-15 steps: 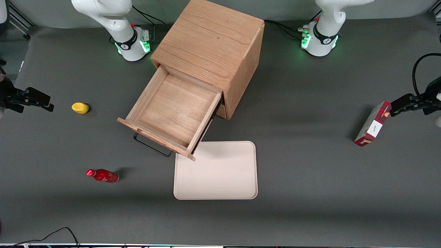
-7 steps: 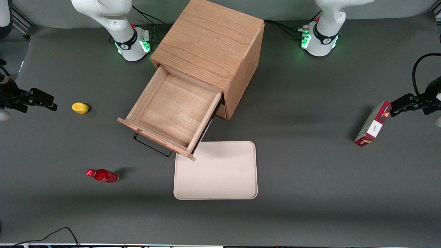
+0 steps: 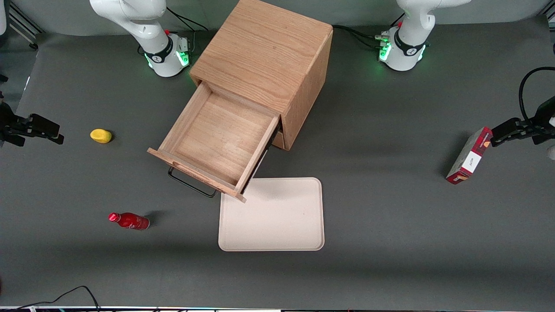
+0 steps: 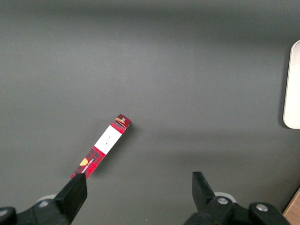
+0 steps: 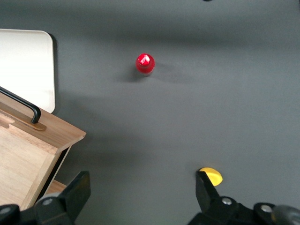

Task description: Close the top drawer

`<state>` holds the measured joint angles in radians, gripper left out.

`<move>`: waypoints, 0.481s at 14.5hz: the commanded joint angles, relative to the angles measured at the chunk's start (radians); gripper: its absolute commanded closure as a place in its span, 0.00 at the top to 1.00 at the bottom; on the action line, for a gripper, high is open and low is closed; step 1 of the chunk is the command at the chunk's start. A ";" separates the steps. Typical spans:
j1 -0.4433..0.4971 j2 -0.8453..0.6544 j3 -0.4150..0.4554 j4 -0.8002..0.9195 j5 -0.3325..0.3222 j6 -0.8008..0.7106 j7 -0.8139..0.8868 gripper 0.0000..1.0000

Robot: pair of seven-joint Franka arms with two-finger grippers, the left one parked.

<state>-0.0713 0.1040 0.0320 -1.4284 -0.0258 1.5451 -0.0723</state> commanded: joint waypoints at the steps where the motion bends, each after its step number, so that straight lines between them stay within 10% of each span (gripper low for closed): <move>1: 0.001 0.034 -0.017 0.049 0.064 0.001 -0.008 1.00; 7: 0.010 0.029 -0.038 0.062 0.069 0.004 -0.004 1.00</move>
<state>-0.0710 0.1179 0.0089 -1.3943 0.0219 1.5539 -0.0723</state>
